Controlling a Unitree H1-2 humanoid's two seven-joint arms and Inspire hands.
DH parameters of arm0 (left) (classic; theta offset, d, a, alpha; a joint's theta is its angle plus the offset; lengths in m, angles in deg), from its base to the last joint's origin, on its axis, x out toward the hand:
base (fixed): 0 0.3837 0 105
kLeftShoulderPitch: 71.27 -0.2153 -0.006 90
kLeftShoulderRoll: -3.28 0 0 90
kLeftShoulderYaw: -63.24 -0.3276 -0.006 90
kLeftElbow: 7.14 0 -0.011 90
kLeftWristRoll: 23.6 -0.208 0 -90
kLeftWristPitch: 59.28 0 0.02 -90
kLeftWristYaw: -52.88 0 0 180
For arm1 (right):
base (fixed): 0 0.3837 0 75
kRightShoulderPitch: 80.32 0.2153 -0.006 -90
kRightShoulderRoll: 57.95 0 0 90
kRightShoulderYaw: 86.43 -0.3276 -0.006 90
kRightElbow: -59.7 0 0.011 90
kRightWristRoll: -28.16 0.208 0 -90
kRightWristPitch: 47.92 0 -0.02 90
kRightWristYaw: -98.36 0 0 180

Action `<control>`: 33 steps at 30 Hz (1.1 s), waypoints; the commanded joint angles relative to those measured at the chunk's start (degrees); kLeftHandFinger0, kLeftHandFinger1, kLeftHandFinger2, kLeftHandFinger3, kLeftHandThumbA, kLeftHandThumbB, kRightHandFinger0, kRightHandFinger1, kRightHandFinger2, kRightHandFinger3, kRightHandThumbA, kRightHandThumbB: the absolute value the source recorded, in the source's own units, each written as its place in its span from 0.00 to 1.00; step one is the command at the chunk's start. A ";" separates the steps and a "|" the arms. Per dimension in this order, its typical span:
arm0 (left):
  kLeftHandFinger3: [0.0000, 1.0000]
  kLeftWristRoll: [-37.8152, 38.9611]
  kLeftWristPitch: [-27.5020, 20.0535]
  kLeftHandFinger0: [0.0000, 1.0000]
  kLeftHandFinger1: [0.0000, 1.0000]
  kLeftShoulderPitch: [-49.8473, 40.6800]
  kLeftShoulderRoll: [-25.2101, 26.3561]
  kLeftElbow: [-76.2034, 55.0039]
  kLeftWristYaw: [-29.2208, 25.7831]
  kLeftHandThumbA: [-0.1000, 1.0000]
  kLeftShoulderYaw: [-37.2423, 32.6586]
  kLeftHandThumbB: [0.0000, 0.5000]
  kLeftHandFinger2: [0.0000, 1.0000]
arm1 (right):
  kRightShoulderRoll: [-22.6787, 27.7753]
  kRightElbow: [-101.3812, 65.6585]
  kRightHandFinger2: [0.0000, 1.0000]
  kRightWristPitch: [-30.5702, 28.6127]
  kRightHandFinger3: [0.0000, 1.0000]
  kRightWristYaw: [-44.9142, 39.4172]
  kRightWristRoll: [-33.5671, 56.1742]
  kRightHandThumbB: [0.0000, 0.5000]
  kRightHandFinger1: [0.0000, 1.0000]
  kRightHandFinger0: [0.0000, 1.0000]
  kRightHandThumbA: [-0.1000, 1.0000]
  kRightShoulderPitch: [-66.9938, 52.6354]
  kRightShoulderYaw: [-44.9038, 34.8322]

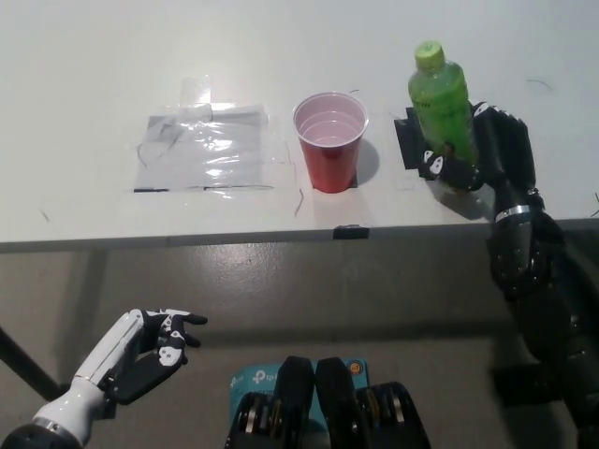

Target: The robot uses its right hand to pick up a bottle kept in the middle of the desk and tilt it into a cup kept next to it to pour water out

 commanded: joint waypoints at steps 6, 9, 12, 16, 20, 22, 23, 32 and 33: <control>0.77 -0.11 -3.65 0.50 0.59 -0.01 0.84 -1.49 -0.24 1.00 0.87 0.53 0.71 | 0.10 2.12 0.60 -9.62 1.00 9.63 1.86 0.00 0.68 0.52 0.31 7.12 1.64; 0.77 -0.18 -3.82 0.50 0.58 -0.14 0.78 -1.72 -0.25 1.00 0.85 0.51 0.71 | -0.37 2.13 0.62 -9.58 1.00 8.26 3.23 0.00 0.67 0.56 0.35 6.66 1.38; 0.76 -0.07 -3.55 0.50 0.58 -0.04 0.74 -1.68 -0.16 1.00 0.82 0.55 0.71 | -0.64 2.46 0.63 -9.61 1.00 7.80 3.74 0.00 0.67 0.55 0.42 6.40 1.45; 0.77 0.04 -4.50 0.49 0.58 0.06 1.04 -1.00 0.19 1.00 0.74 0.57 0.72 | -1.39 2.19 0.81 -7.91 1.00 5.50 5.55 0.00 0.82 0.74 0.55 6.01 0.98; 0.77 -0.07 -3.39 0.49 0.58 -0.10 0.94 -1.61 0.01 1.00 0.82 0.61 0.71 | -1.92 1.74 0.83 -6.81 1.00 3.79 7.20 0.00 0.89 0.86 0.58 5.59 0.78; 0.77 0.09 -3.70 0.50 0.58 -0.12 1.02 -1.54 0.17 1.00 0.82 0.60 0.71 | -2.02 2.68 0.80 -7.34 1.00 4.02 7.59 0.00 0.86 0.83 0.54 5.52 0.81; 0.77 0.10 -3.74 0.50 0.58 -0.12 1.03 -1.53 0.17 1.00 0.82 0.60 0.71 | -2.01 2.73 0.80 -7.33 1.00 4.02 7.71 0.00 0.86 0.83 0.54 5.52 0.89; 0.79 0.30 -3.46 0.52 0.59 -0.94 1.07 -2.33 0.21 1.00 0.98 0.65 0.73 | -2.04 3.63 0.78 -5.39 1.00 4.50 7.33 0.00 0.83 0.79 0.62 4.67 1.56; 0.79 0.34 -3.38 0.52 0.59 -0.92 1.07 -2.32 0.24 1.00 0.99 0.65 0.73 | -2.05 3.78 0.78 -5.55 1.00 4.75 7.32 0.00 0.83 0.78 0.63 4.66 1.55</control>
